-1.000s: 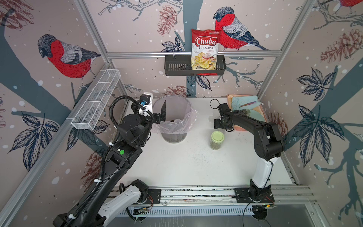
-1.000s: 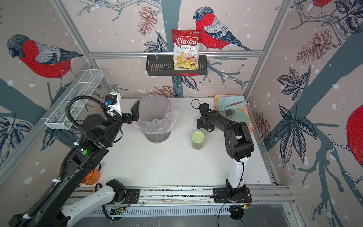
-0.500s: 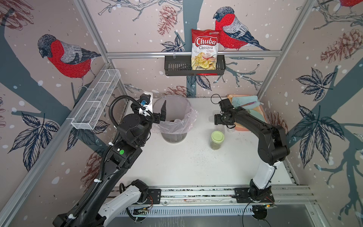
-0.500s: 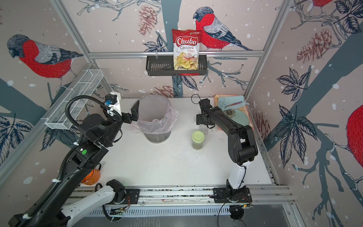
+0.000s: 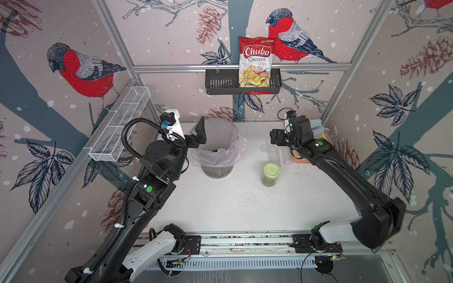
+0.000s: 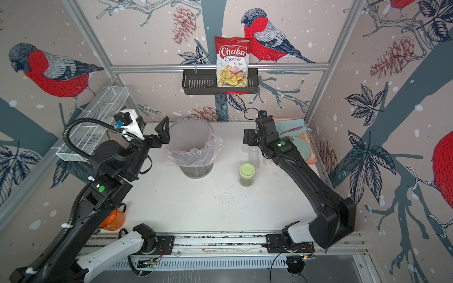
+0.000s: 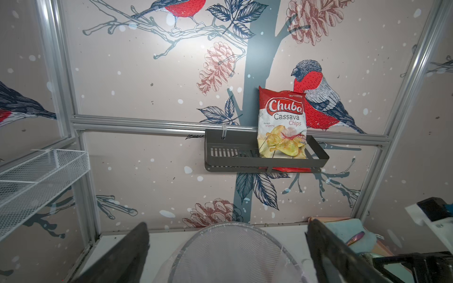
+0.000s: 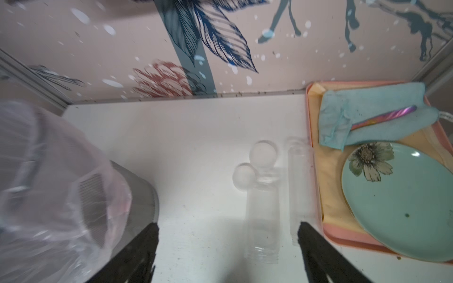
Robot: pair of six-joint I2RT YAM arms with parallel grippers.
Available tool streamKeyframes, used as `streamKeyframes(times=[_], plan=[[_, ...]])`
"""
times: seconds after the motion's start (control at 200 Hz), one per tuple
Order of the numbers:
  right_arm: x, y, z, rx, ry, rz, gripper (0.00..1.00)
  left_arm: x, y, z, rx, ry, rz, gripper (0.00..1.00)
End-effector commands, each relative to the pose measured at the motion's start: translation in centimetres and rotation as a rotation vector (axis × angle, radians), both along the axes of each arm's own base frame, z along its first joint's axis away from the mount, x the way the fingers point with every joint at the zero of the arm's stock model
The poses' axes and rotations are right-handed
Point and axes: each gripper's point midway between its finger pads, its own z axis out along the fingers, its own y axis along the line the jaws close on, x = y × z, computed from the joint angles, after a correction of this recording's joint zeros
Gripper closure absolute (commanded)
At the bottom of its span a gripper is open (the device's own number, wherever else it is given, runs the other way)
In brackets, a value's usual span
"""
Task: Empty moldy mung beans from jars
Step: Place the jar at the center of the board, then pick up the jar from the center of the board.
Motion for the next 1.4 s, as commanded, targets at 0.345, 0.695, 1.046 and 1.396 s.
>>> streamKeyframes(times=[0.345,0.695,1.046,1.396], plan=[[-2.4,-0.9,5.4,0.146,-0.130,0.061,0.01,0.2,-6.6,0.8,-0.031,0.026,-0.310,0.03],[-2.3,-2.9,3.8,0.078,-0.059,-0.013,0.01,-5.1,-20.9,-3.6,0.327,0.042,-0.524,0.03],[-1.3,-5.3,2.3,0.051,-0.003,-0.099,0.00,-7.7,-27.6,-14.9,0.478,0.192,-0.672,0.03],[-1.3,-1.5,-2.0,-0.010,0.201,0.037,0.00,-10.9,-27.5,-23.8,0.579,0.319,-0.847,0.03]])
